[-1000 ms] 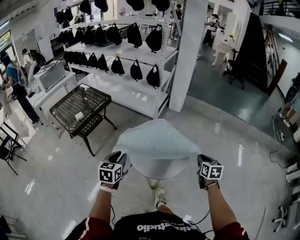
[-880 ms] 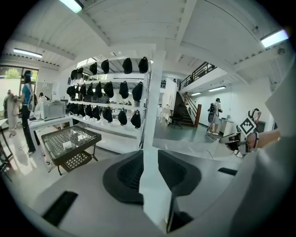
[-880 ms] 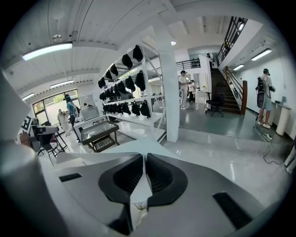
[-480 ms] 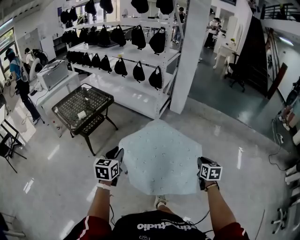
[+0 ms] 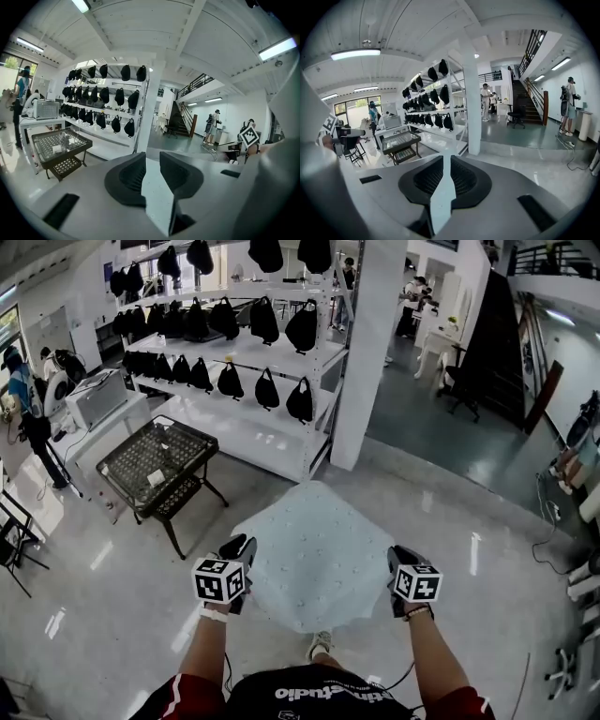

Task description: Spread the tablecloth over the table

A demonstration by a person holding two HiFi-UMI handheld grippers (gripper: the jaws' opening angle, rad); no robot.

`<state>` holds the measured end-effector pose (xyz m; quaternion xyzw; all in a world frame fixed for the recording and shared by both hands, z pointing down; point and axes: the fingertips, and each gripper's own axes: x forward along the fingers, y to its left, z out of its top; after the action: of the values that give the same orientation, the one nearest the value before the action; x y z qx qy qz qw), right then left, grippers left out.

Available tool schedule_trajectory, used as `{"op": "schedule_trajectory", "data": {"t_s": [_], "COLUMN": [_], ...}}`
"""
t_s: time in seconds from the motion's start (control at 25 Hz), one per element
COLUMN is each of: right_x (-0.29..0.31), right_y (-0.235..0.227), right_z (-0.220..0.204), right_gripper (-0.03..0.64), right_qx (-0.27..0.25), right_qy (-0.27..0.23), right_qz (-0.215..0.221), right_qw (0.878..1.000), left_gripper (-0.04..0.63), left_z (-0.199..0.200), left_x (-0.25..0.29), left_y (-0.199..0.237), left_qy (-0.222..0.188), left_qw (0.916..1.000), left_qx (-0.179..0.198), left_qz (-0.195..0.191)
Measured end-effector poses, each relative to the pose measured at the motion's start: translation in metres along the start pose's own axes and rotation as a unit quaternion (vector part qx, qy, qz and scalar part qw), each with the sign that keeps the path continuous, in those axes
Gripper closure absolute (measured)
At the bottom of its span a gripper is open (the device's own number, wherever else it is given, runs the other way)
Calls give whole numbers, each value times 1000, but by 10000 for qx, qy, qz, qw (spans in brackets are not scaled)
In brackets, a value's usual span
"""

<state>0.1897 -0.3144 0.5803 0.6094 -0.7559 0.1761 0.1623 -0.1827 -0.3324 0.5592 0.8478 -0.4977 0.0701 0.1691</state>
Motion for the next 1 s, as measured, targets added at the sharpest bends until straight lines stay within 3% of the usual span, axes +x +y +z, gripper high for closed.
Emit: {"op": "schedule_trajectory", "data": {"t_s": [0.28,0.64,0.8,1.0], "right_x": [-18,-59,-71,-77], "right_y": [19,53,68,73], "right_z": [58,137,155,160], "right_gripper": [546,546,548,560], "right_qx": [68,-159,-300,-294], "right_qy": [-694,-1707,-1965,-2118], "right_qz": [170,446,515,497], "right_qw": [9974,9842,9787,9756], "left_gripper": [492,522,522,537], "left_z": [39,102,122,130], "left_x": [2,-16,-24,-32], "left_y": [-24,-54,-63,-62], "left_qy": [-354,-1023,-1197,-1315], "left_qw": [9992,9939,9913,9898], "left_qx": [52,325,453,547], "left_qz": [-181,-274,-298,-65]}}
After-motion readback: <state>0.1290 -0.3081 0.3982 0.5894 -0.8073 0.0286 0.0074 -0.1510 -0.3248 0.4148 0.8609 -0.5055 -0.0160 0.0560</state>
